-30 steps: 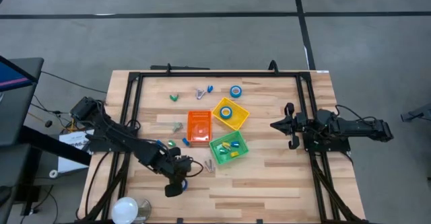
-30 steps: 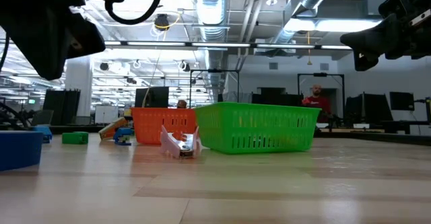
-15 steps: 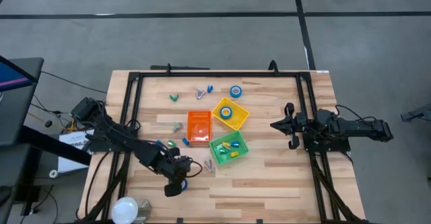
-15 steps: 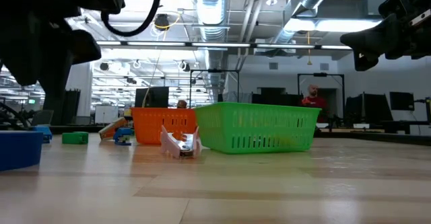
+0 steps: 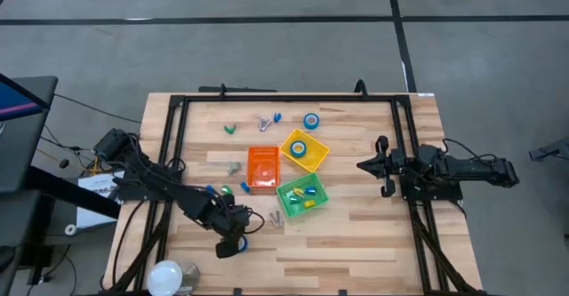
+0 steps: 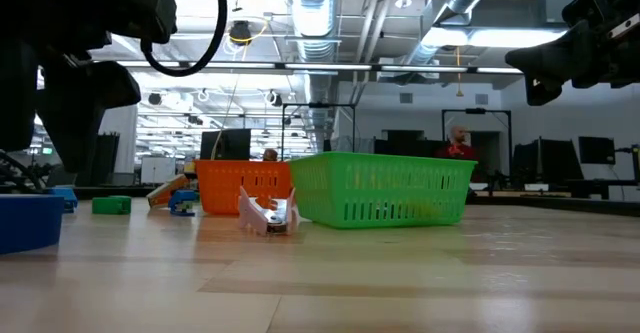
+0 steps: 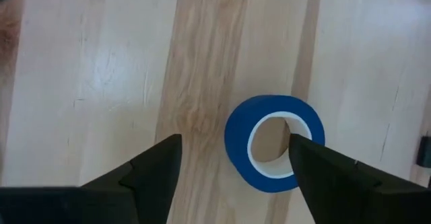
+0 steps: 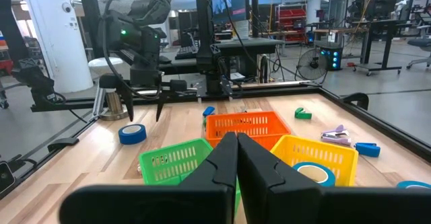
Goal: Pick and place Stapler, Stapler remover, tape
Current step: Put the blue tape into the yellow bin
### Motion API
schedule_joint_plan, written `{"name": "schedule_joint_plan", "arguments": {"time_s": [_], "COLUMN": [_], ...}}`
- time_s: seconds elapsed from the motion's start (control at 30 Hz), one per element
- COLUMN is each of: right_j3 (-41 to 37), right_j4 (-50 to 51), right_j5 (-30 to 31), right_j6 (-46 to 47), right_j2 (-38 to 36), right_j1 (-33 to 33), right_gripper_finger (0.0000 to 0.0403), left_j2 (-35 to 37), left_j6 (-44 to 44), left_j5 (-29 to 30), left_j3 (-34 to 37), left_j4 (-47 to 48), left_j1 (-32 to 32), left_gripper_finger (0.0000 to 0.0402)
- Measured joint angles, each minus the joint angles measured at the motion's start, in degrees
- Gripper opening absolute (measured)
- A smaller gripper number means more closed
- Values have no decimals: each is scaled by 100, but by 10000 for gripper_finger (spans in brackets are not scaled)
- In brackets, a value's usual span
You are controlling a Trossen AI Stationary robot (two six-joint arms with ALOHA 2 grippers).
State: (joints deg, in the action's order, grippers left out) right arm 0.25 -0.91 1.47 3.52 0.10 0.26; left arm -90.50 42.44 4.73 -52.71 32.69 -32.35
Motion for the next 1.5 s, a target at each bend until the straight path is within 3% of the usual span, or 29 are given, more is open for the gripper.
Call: {"name": "schedule_joint_plan", "arguments": {"time_s": [0.63,1.03,1.5], "right_j3": [0,0,0], "right_j4": [0,2,0], "right_j5": [0,1,1], "right_j6": [1,0,1], "right_j2": [0,0,0], "right_j1": [-1,-1,-1], "right_gripper_finger": [1,1,1], "left_j2": [-837,-831,-568], "left_j6": [4,-13,-11], "left_j5": [-282,-315,-697], "left_j3": [-17,-2,0], "left_j4": [-263,-333,-442], "left_j1": [1,5,16], "left_gripper_finger": [258,138,30]}}
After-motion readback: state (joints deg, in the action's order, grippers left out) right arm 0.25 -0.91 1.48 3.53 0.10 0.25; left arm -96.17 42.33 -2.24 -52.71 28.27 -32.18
